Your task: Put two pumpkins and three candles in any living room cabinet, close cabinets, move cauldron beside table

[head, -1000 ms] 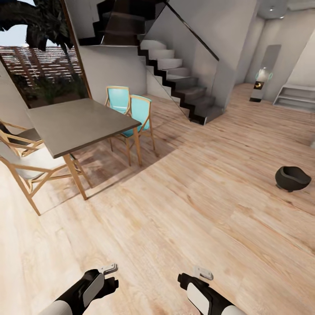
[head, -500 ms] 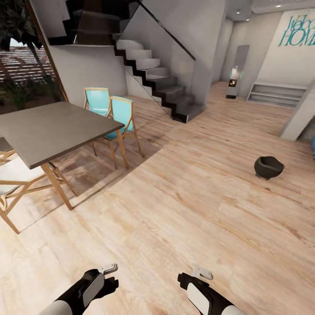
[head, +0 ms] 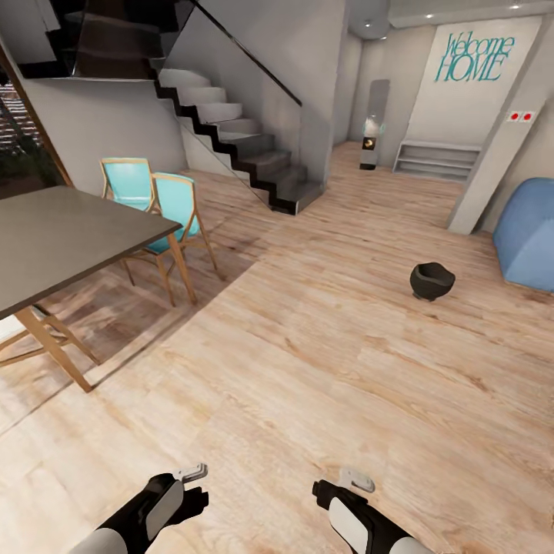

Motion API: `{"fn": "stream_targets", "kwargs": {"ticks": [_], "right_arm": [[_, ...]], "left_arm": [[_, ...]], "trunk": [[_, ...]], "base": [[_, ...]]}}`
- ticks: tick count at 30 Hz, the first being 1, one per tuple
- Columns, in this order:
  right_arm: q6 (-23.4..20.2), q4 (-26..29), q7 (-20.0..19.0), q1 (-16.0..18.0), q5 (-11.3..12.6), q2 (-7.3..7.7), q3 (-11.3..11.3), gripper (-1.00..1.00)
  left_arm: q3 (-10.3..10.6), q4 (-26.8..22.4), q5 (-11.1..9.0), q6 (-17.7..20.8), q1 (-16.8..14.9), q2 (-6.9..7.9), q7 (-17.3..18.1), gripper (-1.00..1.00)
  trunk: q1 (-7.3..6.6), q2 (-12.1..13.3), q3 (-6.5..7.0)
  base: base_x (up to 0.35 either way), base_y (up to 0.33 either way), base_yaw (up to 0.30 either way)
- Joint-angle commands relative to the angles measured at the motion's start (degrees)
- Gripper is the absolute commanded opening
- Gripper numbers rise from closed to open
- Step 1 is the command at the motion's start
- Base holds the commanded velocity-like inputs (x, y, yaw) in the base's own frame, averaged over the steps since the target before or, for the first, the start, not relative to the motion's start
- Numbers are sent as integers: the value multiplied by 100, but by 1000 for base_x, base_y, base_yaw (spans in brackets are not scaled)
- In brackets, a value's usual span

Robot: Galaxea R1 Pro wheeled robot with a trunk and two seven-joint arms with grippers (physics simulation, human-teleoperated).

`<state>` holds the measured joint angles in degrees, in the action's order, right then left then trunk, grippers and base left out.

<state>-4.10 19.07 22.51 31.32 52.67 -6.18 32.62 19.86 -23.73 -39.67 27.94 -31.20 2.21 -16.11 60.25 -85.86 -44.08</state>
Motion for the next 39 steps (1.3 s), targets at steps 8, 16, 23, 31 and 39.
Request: {"fn": "stream_targets", "kwargs": {"ticks": [8,16,23,31,39], "right_arm": [[-29,9,43,5,15,3,39,100],[-28,9,48,5,23,3,28,100],[-25,9,51,5,30,1,18,100],[-45,9,52,5,40,-5,11,100],[-47,9,52,5,41,-4,11,100]], "left_arm": [[44,-17,-41,18,0,8,-50,100],[44,-17,-24,6,0,8,-50,100],[44,-17,-18,1,0,8,-50,100],[45,-17,-14,1,0,8,-50,100],[45,-17,-14,1,0,9,-50,100]], "trunk": [[1,-2,-5],[1,-2,-5],[1,-2,-5],[1,-2,-5],[1,-2,-5]], "base": [[160,49,-277],[210,77,-277],[286,73,-277],[312,65,-277],[316,7,-277]]}}
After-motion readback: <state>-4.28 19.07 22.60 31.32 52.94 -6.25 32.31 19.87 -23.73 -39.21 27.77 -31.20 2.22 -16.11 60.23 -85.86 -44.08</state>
